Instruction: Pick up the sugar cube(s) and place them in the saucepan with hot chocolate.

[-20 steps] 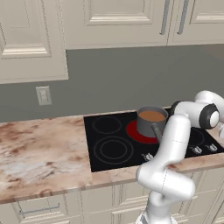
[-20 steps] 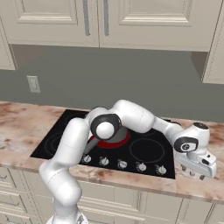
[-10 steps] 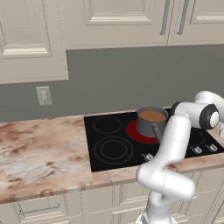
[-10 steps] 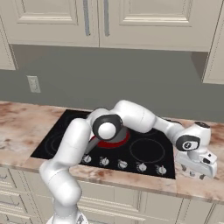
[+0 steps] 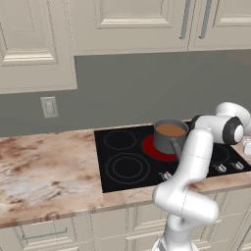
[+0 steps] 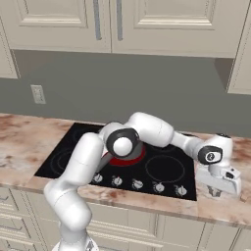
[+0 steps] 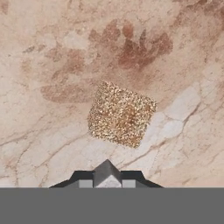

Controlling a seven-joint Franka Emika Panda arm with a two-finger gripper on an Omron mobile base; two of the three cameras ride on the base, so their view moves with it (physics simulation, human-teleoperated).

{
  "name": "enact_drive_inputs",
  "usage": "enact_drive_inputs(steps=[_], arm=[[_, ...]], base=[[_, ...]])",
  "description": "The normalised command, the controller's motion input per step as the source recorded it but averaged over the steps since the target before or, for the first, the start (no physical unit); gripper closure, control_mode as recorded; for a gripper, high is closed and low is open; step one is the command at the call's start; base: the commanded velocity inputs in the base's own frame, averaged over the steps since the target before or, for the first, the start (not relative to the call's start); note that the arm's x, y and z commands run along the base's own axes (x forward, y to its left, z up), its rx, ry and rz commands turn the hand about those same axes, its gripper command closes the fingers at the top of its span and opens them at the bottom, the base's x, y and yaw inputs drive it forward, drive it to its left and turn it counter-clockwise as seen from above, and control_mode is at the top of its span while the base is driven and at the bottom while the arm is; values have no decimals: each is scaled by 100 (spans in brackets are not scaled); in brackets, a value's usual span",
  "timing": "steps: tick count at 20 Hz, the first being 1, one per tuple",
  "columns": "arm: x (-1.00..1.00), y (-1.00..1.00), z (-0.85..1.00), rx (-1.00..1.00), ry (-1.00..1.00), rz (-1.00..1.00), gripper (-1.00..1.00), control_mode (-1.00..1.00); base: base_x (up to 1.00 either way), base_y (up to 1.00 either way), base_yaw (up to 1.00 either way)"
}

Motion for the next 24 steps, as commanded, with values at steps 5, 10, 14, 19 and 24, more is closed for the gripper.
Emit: enact_drive_inputs(steps=[5,10,14,19,24], arm=[[0,0,-15,0,14,0,100,-100],[-4,-3,-8,10,2,0,100,-100],[-14,-1,0,21,-8,0,100,-100],[-25,0,0,16,-10,1,100,-100],[-27,0,-16,6,-7,1,100,-100]], base=[[0,0,0],[0,0,0],[0,0,0],[0,0,0],[0,0,0]])
